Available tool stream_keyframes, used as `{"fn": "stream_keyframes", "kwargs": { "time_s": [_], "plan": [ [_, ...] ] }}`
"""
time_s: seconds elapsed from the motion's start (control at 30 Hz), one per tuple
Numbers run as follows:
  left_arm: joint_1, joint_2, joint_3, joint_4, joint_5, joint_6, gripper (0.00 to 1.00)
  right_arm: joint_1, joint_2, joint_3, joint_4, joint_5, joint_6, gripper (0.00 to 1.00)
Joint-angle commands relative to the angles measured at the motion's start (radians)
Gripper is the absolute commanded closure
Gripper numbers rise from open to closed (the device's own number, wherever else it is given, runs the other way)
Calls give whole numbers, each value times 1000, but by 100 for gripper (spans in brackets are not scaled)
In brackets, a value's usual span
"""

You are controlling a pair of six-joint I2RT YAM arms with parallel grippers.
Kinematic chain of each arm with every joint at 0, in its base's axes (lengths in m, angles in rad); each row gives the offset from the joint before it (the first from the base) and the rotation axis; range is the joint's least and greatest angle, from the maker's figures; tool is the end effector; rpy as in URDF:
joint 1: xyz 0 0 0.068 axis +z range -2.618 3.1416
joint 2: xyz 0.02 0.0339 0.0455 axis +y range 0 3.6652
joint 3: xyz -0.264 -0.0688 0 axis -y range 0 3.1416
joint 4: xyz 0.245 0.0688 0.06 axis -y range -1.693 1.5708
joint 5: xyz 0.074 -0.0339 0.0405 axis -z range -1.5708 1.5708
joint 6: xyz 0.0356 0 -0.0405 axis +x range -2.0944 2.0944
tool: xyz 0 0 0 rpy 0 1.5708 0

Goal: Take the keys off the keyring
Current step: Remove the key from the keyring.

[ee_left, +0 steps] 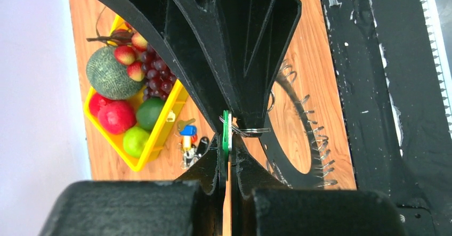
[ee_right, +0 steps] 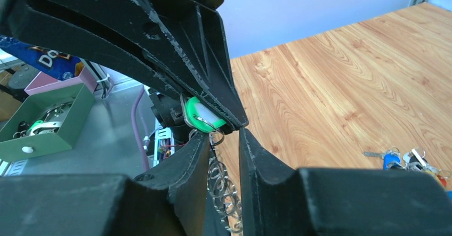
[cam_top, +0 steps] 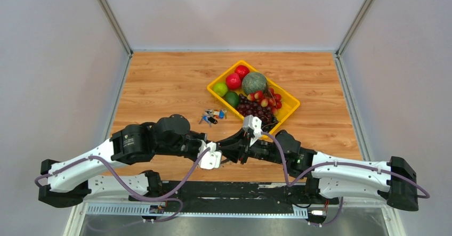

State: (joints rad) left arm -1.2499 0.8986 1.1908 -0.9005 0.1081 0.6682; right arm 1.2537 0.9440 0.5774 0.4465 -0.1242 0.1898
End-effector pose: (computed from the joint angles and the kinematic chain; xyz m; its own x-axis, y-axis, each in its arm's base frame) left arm 0.0477 -0.1556 0.3856 0.4603 0.5679 -0.6823 0.8741 -0.1558 0.4600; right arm 0.0658 0.2145 0.3042 -0.1607 0.1107 -0.9808 -0.9684 0.1743 0.1784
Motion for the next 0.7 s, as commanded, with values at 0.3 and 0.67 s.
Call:
{"fn": "stream_keyframes", "kwargs": {
  "time_s": [0.3, 0.67],
  "plan": [
    [-6, 76, 98, 20, -86, -65, 100, 12, 36, -70, 257, 44, 192, 100],
    [-20, 39, 59, 14, -161, 31, 100, 10, -5, -77, 129, 266, 668, 100]
  ]
}}
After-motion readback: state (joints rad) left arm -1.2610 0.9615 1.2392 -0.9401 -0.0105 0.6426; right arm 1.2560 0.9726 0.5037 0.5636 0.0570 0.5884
